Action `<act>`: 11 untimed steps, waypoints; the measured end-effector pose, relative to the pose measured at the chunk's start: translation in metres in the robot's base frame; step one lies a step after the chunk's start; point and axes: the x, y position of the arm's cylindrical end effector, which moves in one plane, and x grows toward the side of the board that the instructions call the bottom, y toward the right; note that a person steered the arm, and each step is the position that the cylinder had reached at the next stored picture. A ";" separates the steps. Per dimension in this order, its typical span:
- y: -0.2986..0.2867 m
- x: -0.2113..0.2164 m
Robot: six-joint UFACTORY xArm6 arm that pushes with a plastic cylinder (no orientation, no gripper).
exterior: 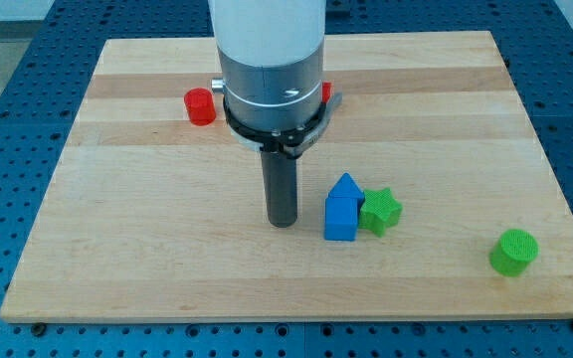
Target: Move the blue cube towards the green circle
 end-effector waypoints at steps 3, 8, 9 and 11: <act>0.061 0.000; 0.083 0.019; 0.100 0.019; 0.112 0.019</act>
